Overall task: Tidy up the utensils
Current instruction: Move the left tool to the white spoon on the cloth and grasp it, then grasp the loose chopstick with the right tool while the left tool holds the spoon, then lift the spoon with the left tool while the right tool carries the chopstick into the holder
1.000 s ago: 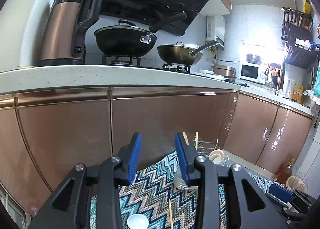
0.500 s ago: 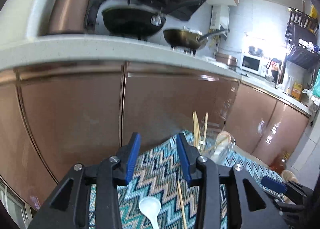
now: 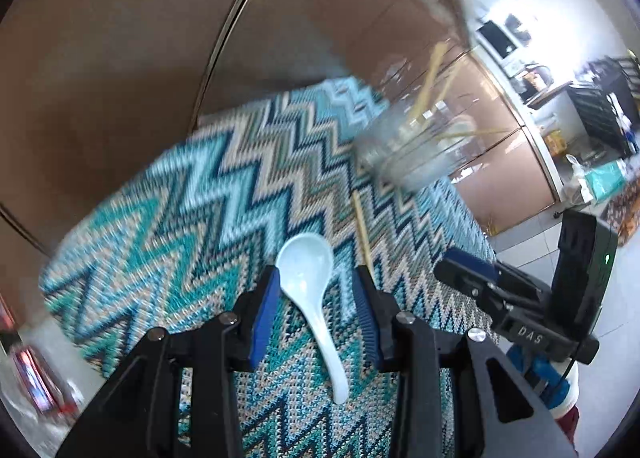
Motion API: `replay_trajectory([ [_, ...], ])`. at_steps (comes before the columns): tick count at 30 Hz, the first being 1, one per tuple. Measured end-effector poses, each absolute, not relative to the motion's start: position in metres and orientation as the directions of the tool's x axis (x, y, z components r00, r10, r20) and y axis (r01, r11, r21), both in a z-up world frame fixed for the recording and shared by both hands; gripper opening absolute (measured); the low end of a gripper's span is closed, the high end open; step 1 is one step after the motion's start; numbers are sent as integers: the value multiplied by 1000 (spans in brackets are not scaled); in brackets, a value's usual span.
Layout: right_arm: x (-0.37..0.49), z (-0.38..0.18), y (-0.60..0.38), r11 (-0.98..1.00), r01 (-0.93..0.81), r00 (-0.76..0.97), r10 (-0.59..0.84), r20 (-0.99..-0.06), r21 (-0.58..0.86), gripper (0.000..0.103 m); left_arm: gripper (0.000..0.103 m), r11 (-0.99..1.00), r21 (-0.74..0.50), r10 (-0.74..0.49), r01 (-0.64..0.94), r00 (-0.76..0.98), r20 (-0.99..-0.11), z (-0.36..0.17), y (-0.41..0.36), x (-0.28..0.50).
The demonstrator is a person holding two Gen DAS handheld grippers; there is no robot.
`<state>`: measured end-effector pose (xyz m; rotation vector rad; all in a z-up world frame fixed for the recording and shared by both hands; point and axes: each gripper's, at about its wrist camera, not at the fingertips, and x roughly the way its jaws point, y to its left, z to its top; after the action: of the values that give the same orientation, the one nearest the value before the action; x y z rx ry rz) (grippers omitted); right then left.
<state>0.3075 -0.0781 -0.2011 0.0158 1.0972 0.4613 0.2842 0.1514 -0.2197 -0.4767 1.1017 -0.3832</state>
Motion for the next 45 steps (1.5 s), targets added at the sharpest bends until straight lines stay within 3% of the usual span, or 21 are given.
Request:
replay_trajectory([
  [11,367,-250,-49,913,-351,226,298,-927,208,31,33,837,-546,-531,40,302,-792,-263,135,317],
  [19,396,-276,-38,924,-340,168,243,-955,175,25,17,874,-484,-480,53,257,-839,-268,121,331],
  [21,399,-276,-36,923,-346,164,233,-959,165,20,11,881,-470,-468,56,247,-848,-269,117,334],
  [25,407,-281,-31,919,-354,145,237,-961,173,11,8,902,-427,-428,66,261,-865,-267,109,333],
  [35,386,-268,-37,913,-365,168,258,-951,184,6,7,905,-424,-407,36,366,-837,-259,113,315],
  [45,330,-214,-71,920,-347,325,298,-897,180,6,7,914,-403,-370,39,485,-793,-225,123,293],
])
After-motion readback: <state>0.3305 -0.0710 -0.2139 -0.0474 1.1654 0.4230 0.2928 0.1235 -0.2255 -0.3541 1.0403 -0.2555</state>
